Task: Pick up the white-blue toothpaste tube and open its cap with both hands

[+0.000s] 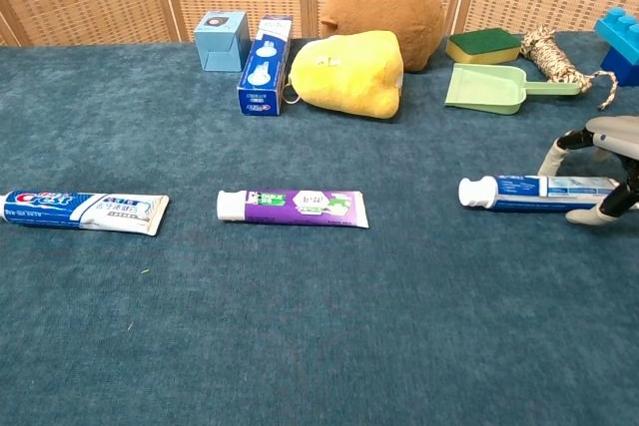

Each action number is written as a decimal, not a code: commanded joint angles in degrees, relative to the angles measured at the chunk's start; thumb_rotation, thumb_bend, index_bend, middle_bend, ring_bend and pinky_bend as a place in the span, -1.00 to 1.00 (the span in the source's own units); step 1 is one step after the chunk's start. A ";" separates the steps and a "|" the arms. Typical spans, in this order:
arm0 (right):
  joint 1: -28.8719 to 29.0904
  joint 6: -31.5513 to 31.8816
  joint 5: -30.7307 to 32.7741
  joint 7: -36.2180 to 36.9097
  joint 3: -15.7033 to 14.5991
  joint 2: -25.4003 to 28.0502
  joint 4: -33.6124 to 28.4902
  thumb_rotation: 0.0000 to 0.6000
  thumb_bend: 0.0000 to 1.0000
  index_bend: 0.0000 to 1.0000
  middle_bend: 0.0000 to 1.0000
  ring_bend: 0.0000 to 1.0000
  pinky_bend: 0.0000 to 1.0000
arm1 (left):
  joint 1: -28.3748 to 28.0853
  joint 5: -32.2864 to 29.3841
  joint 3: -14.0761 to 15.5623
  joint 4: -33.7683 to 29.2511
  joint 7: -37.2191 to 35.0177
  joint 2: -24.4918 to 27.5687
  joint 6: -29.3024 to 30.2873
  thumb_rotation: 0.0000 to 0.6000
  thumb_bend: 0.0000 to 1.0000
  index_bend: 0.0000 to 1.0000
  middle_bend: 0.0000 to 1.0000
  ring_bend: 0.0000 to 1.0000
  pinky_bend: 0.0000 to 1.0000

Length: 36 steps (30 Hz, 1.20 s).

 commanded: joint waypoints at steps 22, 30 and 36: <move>3.18 -5.37 2.46 5.32 2.28 3.64 -3.56 1.00 -0.13 0.78 0.25 0.06 -0.01 | 0.65 1.44 0.13 0.32 -0.90 0.00 1.34 1.00 -0.42 -0.61 -0.80 -0.98 -1.00; 2.55 -8.08 2.46 11.64 2.96 7.01 -6.00 1.00 -0.10 0.88 0.43 0.27 0.22 | 0.86 1.99 0.29 -0.03 -0.93 0.07 1.57 1.00 -0.42 -0.61 -0.80 -0.98 -1.00; 1.52 -11.45 2.45 18.96 3.84 10.25 -8.40 1.00 -0.09 0.90 0.51 0.34 0.28 | -0.11 2.06 0.00 -0.06 -1.33 0.21 0.04 1.00 -0.42 -0.60 -0.74 -0.89 -0.99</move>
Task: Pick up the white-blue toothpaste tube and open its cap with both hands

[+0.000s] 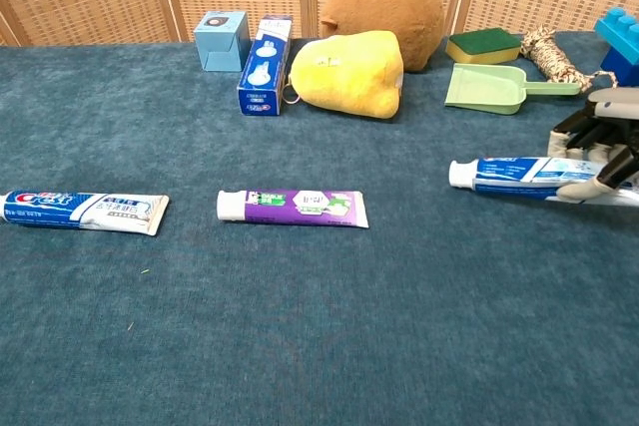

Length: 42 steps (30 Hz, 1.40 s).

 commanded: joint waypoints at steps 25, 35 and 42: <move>-8.09 -16.22 -16.04 47.10 9.21 12.76 -9.89 1.00 -0.08 0.93 0.57 0.43 0.36 | -15.35 -6.04 -6.96 3.13 -6.14 -4.55 -18.30 1.00 -0.42 -0.55 -0.70 -0.77 -0.66; -8.04 -17.63 -22.03 56.23 8.91 14.61 -12.76 1.00 -0.07 0.93 0.57 0.43 0.37 | -24.40 -8.33 -10.24 7.32 -8.22 -9.49 -26.87 1.00 -0.42 -0.51 -0.71 -0.80 -0.64; -7.48 -16.70 -24.08 58.29 7.81 15.55 -14.01 1.00 -0.06 0.93 0.57 0.43 0.37 | -28.93 -14.74 -12.38 8.05 -9.85 -11.95 -29.89 1.00 -0.42 -0.49 -0.70 -0.78 -0.61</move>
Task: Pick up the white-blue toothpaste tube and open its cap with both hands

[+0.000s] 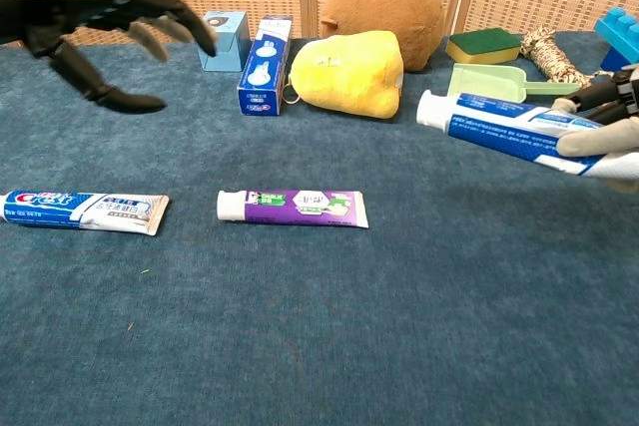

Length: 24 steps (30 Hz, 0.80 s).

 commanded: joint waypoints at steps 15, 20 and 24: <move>2.66 0.85 -1.16 5.68 -2.01 -0.24 -1.83 1.00 -0.06 0.93 0.57 0.44 0.37 | -10.22 -3.72 -2.42 3.98 -1.49 -5.26 -6.65 1.00 -0.43 -0.54 -0.78 -0.87 -0.64; 4.07 -0.11 -1.76 8.50 -1.99 -0.36 -2.43 1.00 -0.05 0.93 0.57 0.44 0.37 | -11.33 -0.70 -2.06 5.62 -1.56 -7.90 -5.32 1.00 -0.42 -0.57 -0.82 -0.92 -0.64; 4.97 -0.56 -2.85 10.84 -2.27 -0.69 -2.90 1.00 -0.05 0.93 0.57 0.44 0.37 | -11.76 1.99 -1.61 7.13 -2.29 -9.85 -4.24 1.00 -0.42 -0.58 -0.84 -0.96 -0.64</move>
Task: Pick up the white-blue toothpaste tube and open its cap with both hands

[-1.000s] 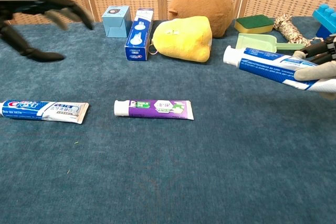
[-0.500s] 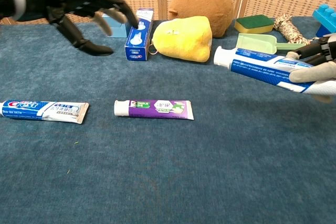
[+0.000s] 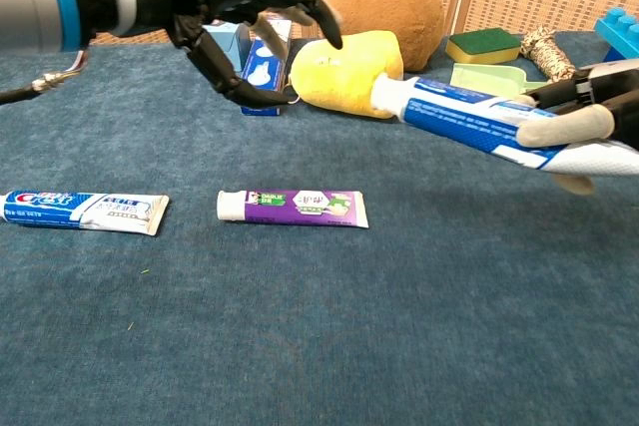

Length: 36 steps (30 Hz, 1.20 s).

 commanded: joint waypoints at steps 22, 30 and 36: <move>4.69 0.41 -4.92 8.35 -3.81 -0.89 0.30 1.00 -0.05 0.93 0.57 0.44 0.37 | -2.39 3.55 2.30 3.20 -2.01 -4.72 1.68 1.00 -0.42 -0.56 -0.87 -1.00 -0.67; 5.71 1.38 -4.65 10.14 -4.65 -0.87 0.16 1.00 -0.04 0.93 0.57 0.44 0.37 | -2.75 2.93 2.54 2.97 -2.14 -5.10 2.25 1.00 -0.43 -0.43 -0.81 -0.99 -0.67; 6.54 1.79 -4.79 10.86 -5.27 -0.75 -0.11 1.00 -0.05 0.93 0.57 0.45 0.37 | -3.01 2.64 2.71 3.13 -1.96 -5.59 2.78 1.00 -0.42 -0.37 -0.80 -0.98 -0.66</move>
